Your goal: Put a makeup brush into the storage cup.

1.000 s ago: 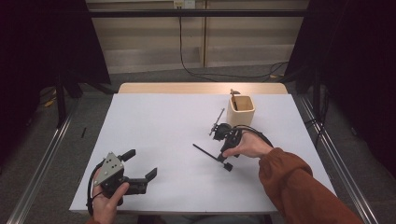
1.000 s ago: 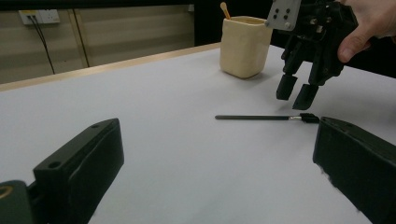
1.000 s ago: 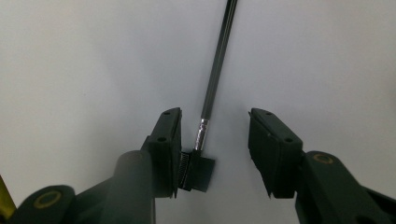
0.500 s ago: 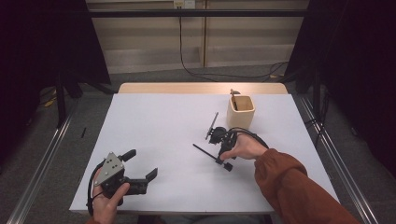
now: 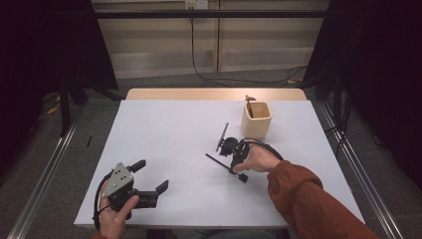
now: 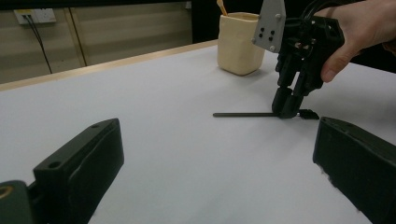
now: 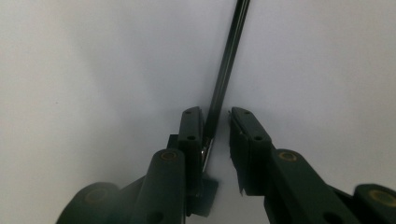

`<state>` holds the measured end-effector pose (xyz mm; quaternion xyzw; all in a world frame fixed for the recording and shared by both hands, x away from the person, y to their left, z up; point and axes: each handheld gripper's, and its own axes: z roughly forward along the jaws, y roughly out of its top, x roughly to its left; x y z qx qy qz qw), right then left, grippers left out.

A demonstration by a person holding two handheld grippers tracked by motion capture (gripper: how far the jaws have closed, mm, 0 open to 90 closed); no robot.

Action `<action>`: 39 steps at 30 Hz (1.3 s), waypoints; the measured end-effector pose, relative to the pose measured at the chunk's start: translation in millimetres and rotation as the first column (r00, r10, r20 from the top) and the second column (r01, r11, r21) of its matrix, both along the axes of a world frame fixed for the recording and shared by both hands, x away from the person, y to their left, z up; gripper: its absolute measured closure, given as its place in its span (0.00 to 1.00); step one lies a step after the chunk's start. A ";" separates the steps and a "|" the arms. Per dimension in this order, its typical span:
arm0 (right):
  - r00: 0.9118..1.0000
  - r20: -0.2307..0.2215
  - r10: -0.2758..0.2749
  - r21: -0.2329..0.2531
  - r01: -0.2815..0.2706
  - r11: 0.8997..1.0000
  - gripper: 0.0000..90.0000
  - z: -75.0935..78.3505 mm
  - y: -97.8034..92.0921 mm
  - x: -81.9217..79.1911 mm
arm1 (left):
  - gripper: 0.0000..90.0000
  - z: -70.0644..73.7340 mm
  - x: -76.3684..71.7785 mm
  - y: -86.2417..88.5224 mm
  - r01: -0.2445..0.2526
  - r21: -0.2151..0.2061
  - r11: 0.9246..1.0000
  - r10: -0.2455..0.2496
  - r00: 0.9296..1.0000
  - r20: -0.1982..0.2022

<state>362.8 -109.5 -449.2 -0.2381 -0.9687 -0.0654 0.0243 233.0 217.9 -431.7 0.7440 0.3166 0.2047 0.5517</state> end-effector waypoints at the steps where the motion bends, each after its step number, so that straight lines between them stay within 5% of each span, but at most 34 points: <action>1: 1.000 -0.003 -0.003 -0.004 0.003 1.000 0.84 0.3 0.1 0.5 | 0.02 0.2 0.0 0.1 0.002 0.003 1.000 -0.002 1.000 0.000; 6: 1.000 -0.007 -0.024 -0.007 0.024 1.000 0.95 -0.3 -0.5 4.2 | 0.02 -0.4 -0.1 0.5 -0.004 -0.008 1.000 0.004 1.000 -0.004; 14: 1.000 -0.022 -0.017 -0.040 0.016 0.999 0.96 0.5 3.0 7.0 | 0.02 -0.6 0.5 2.0 -0.008 -0.012 1.000 0.008 1.000 -0.015; 39: 0.998 -0.049 -0.041 0.060 0.044 0.997 0.96 7.4 -11.2 4.5 | 0.02 -0.4 1.1 3.5 -0.014 -0.013 1.000 0.014 1.000 -0.008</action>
